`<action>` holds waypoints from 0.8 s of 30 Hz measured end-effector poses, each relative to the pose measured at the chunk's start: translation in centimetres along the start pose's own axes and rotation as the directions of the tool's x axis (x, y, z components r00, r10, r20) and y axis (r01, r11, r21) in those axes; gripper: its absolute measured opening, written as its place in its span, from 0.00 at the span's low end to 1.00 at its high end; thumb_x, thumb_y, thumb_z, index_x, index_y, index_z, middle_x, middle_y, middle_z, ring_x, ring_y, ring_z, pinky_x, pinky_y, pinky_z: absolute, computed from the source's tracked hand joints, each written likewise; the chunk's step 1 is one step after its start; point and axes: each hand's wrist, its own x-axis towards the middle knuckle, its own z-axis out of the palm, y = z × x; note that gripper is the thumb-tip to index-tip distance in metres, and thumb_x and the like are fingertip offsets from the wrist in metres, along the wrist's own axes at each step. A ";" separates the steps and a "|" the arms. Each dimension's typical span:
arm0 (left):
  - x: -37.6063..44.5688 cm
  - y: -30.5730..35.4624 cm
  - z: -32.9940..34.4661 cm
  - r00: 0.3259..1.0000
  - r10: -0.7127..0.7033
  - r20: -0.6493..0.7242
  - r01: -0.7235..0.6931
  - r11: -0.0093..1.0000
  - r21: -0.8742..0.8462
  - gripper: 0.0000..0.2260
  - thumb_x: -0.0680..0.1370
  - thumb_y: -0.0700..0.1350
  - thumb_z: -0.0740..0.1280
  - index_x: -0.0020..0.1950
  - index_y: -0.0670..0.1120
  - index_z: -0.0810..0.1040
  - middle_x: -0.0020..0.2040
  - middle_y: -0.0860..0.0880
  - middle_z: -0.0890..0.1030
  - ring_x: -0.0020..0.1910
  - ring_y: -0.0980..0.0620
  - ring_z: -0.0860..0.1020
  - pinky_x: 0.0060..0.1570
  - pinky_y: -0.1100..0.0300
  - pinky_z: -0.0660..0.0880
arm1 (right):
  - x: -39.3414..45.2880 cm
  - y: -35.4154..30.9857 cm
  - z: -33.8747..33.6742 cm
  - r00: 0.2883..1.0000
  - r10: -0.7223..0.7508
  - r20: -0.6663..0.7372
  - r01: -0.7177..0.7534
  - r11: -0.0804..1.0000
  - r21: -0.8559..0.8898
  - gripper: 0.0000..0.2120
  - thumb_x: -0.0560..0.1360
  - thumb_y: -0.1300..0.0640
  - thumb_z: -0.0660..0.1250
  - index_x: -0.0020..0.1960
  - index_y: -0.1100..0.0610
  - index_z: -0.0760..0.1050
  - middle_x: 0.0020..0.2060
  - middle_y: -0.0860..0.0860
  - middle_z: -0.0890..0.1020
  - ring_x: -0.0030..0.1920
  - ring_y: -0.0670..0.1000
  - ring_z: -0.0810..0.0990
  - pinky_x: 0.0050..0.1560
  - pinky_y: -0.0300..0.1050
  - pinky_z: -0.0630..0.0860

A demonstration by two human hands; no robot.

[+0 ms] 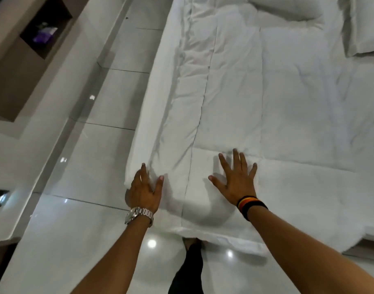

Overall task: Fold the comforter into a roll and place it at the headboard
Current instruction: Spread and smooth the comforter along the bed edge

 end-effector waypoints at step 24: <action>20.7 8.2 -1.8 0.980 -0.085 0.178 0.117 0.978 -0.175 0.47 0.73 0.72 0.64 0.83 0.56 0.45 0.59 0.38 0.80 0.57 0.44 0.79 0.48 0.52 0.76 | 11.9 -5.6 -2.0 0.971 0.178 0.157 -0.196 0.975 0.104 0.42 0.78 0.24 0.45 0.84 0.40 0.34 0.83 0.55 0.33 0.82 0.60 0.32 0.75 0.77 0.36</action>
